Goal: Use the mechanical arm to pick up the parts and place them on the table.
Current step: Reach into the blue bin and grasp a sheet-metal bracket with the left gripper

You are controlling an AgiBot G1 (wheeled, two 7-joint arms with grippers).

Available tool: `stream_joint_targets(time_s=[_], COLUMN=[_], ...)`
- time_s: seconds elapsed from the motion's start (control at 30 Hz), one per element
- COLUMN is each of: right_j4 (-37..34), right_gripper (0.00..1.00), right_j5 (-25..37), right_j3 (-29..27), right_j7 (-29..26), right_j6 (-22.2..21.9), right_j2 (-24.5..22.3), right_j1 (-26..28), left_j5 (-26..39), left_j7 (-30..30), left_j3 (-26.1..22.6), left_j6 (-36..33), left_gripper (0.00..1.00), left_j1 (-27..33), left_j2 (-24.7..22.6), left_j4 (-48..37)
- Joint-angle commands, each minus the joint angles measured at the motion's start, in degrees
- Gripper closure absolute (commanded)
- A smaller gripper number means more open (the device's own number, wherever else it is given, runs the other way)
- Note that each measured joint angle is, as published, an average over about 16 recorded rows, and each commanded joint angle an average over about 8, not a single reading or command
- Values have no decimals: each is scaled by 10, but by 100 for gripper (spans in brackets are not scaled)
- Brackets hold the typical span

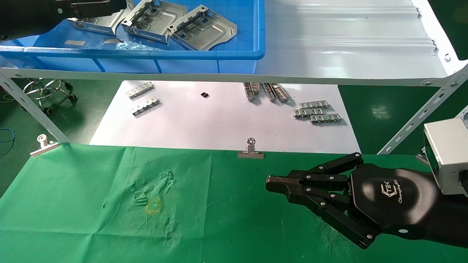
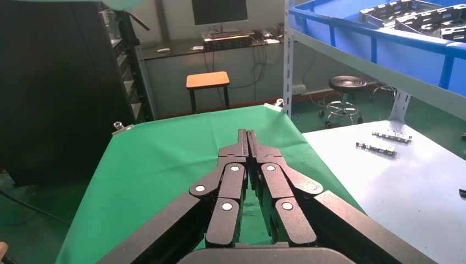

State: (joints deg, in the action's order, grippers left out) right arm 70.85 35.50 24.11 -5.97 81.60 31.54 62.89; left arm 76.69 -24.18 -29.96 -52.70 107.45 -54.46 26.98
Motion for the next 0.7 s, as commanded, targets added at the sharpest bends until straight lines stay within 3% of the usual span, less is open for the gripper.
stream_joint_targets(time_s=[0.03, 0.37, 0.43, 0.63, 0.7], right_j4=[0, 0, 0, 0, 0], right_gripper=[100, 100, 100, 100, 100], right_j5=[0, 0, 0, 0, 0], right_j3=[0, 0, 0, 0, 0], right_j7=[0, 0, 0, 0, 0], right_j6=[0, 0, 0, 0, 0], right_j2=[0, 0, 0, 0, 0], right_j1=[0, 0, 0, 0, 0], left_j5=[8, 31, 31, 29, 27], left_j7=[5, 72, 84, 114, 121], left_j3=[-5, -13, -12, -9, -7], left_j6=[-4, 39, 52, 92, 104], left_gripper=[0, 1, 16, 90, 100], left_j1=[22, 71, 75, 79, 80], left_j2=[-11, -40, -45, -61, -66], left_j4=[-37, -154, -170, -208, -218])
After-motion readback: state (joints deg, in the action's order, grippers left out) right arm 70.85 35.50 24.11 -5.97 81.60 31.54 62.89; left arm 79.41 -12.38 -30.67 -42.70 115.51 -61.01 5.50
